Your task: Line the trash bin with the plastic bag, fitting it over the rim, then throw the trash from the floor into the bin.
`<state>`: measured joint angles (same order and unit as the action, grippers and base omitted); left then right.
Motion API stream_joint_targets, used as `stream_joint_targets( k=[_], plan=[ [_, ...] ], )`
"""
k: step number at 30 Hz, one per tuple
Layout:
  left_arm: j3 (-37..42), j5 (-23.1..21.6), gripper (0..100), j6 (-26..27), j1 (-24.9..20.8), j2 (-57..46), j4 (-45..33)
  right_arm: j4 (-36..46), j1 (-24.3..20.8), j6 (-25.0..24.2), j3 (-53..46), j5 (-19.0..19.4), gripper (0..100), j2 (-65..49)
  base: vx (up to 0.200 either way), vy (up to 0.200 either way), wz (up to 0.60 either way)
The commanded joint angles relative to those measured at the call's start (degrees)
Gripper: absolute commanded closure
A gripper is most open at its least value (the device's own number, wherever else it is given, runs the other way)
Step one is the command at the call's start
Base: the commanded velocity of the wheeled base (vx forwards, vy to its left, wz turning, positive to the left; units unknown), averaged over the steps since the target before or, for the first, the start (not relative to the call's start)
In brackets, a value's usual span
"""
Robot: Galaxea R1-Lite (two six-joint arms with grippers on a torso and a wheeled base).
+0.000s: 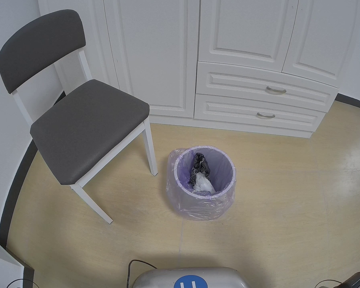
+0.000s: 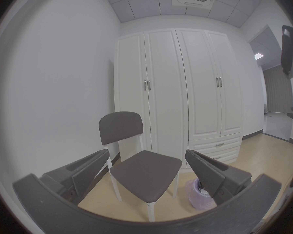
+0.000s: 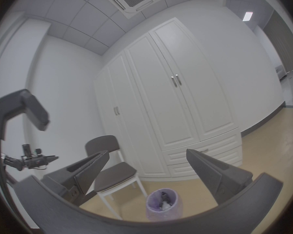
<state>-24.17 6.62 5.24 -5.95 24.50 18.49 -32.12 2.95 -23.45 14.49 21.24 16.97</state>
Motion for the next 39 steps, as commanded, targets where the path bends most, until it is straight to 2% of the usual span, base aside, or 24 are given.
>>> stream_joint_targets(
  k=[1, 6, 10, 12, 13, 14, 16, 17, 18, 19, 21, 24, 27, 29, 30, 31, 33, 36, 39],
  plan=[
    [-1.05, -0.29, 0, 0.12, 0.85, -8.51, -3.29, 5.93, -4.36, -1.68, 1.15, 2.85, 0, -13.98, 0.0, 0.0, 0.0],
    [-0.87, -0.38, 0, 0.38, 2.35, -12.64, -5.84, 6.02, -3.65, 0.43, -3.42, 2.58, 0, -15.91, 0.0, 0.0, 0.0],
    [-0.26, -0.56, 0, 0.3, 4.54, -17.82, -11.9, 5.93, -3.13, 8.16, -7.9, 1.35, 0, -16.97, 0.0, 0.0, 0.0],
    [0.09, -1.61, 0, 0.21, 5.69, -20.11, -14.54, 5.93, -3.13, 11.94, -9.22, -2.25, 0, -16.97, 0.0, 0.0, 0.0],
    [0.09, -1.61, 0, 0.21, 5.69, -20.11, -14.54, 5.93, -3.13, 11.94, -9.22, -2.25, 0, -16.97, 0.0, 0.0, 0.0],
    [0.27, -2.93, 0, 0.21, 6.3, -22.22, -17.17, 5.93, -3.13, 15.46, -10.54, -6.03, 0, -16.97, 0.0, 0.0, 0.0],
    [0.44, -3.72, 0, 0.12, 6.3, -23.8, -19.81, 5.93, -3.13, 20.64, -12.65, -10.86, 0, -16.97, 0.0, 0.0, 0.0],
    [0.44, -3.72, 0, 0.12, 6.3, -23.8, -19.81, 5.93, -3.13, 20.64, -12.65, -10.86, 0, -16.97, 0.0, 0.0, 0.0],
    [1.41, -3.54, 0, -0.06, 6.04, -24.06, -20.43, 5.84, -3.13, 23.81, -14.41, -15.52, 0, -16.97, 0.0, 0.0, 0.0],
    [2.29, -3.37, 0, -0.23, 6.04, -24.15, -20.43, 6.02, -3.13, 24.6, -14.49, -17.37, 0, -16.97, 0.0, 0.0, 0.0],
    [5.28, -2.31, 0, -1.64, 5.95, -24.24, -20.25, 6.19, -3.13, 24.33, -14.49, -19.65, 0, -16.97, 0.0, 0.0, 0.0],
    [9.85, -0.91, 0, -2.78, 5.95, -24.33, -19.72, 6.28, -3.13, 22.93, -14.49, -20.53, 0, -16.97, 0.0, 0.0, 0.0],
    [17.85, -0.47, 0, -3.04, 5.95, -24.33, -18.84, 10.76, -3.21, 19.94, -14.49, -20.97, 0, -16.97, 0.0, 0.0, 0.0],
    [22.06, -0.47, 0, -3.04, 5.95, -24.33, -17.17, 14.81, -3.13, 19.76, -14.49, -23.17, 0, -16.97, 0.0, 0.0, 0.0],
    [22.68, -0.47, 0, -3.04, 5.95, -24.24, -16.82, 15.42, -3.13, 19.76, -14.49, -23.61, 0, -16.97, 0.0, 0.0, 0.0],
    [24.17, -0.64, 0, -3.48, 5.95, -24.24, -15.59, 19.29, -3.13, 20.03, -14.49, -25.45, 0, -16.97, 0.0, 0.0, 0.0],
    [24.17, -0.12, 0, -5.24, 5.95, -24.33, -15.68, 24.12, -3.13, 20.11, -14.49, -26.33, 0, -16.97, 0.0, 0.0, 0.0],
    [24.17, 0.59, 0, -5.86, 5.95, -24.33, -15.68, 28.08, -3.04, 20.2, -14.49, -26.33, 0, -16.97, 0.0, 0.0, 0.0],
    [24.17, 0.59, 0, -5.95, 5.95, -24.24, -15.68, 28.17, -3.04, 20.2, -14.49, -25.98, 0, -16.97, 0.0, 0.0, 0.0]
  ],
)
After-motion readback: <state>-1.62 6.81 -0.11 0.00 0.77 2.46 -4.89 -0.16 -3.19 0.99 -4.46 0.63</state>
